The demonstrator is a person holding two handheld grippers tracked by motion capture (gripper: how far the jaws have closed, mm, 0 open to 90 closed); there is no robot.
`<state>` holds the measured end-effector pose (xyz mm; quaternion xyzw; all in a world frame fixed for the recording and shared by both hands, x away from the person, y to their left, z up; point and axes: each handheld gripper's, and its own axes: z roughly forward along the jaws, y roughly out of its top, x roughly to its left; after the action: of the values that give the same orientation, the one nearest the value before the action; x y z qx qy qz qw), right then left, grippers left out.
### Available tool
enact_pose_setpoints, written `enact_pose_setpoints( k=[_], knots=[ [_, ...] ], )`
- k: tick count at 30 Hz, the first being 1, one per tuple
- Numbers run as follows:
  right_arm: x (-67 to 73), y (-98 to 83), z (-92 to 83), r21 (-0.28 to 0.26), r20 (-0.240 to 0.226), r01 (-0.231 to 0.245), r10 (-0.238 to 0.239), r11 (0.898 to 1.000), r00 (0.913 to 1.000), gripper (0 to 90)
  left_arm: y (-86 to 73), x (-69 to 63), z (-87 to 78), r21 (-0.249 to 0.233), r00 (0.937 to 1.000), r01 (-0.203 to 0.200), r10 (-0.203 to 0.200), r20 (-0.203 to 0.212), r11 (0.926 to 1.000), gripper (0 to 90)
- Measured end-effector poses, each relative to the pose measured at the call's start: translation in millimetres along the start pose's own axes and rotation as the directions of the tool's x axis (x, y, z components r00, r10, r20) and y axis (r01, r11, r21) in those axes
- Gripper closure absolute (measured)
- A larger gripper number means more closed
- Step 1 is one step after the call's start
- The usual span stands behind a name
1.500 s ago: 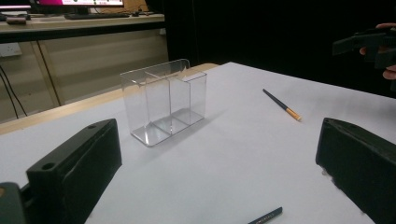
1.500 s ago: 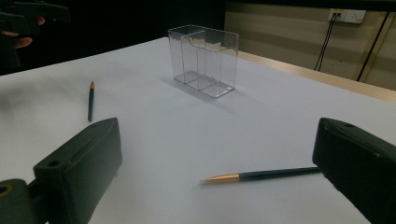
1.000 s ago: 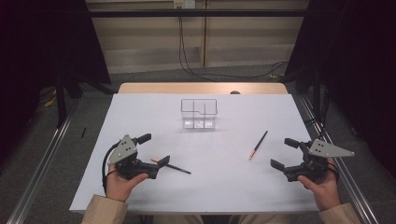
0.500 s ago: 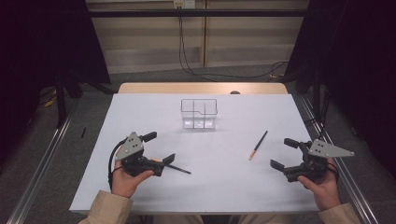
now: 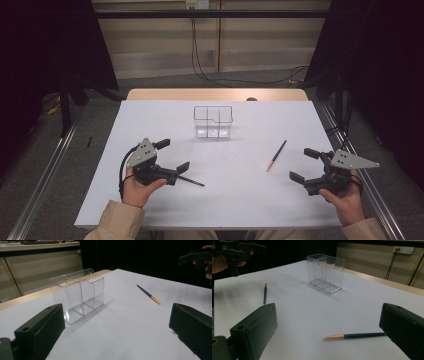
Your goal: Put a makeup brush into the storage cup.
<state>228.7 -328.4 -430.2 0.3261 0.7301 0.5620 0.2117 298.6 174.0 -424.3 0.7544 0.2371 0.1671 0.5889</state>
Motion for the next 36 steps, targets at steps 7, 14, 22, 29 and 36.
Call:
enact_pose_setpoints(
  k=[7, 14, 22, 29, 36],
  knots=[
    [0.1, 0.3, -0.3, -0.001, -0.001, 0.0, 0.0, 1.0, 1.0, 0.8, -0.4, 1.9, -0.3, 0.025, 1.0, 0.005, -0.005, 0.007, 0.9997, 0.0],
    [0.3, 0.0, 0.3, 0.003, -0.004, 0.001, -0.001, 1.0, 1.0, 0.8, 0.7, 3.0, -0.3, 0.072, 0.9999, -0.004, 0.003, 0.012, 0.9974, 0.2],
    [0.4, -0.6, 1.0, 0.004, -0.008, -0.002, 0.002, 1.0, 1.0, 0.8, 0.2, 9.4, 3.5, 0.153, 0.9993, -0.001, -0.004, 0.036, 0.9883, 0.4],
    [-0.1, -1.2, 1.5, 0.009, -0.013, -0.001, 0.001, 1.0, 0.9999, 0.8, 0.3, 12.3, 6.9, 0.233, 0.9981, -0.03, 0.016, 0.06, 0.9721, 0.4],
    [0.0, -1.5, 2.1, 0.013, -0.017, -0.002, 0.002, 1.0, 0.9999, 0.8, 1.1, 13.4, 10.4, 0.327, 0.9958, -0.046, 0.017, 0.089, 0.9439, 0.3]
  ],
)
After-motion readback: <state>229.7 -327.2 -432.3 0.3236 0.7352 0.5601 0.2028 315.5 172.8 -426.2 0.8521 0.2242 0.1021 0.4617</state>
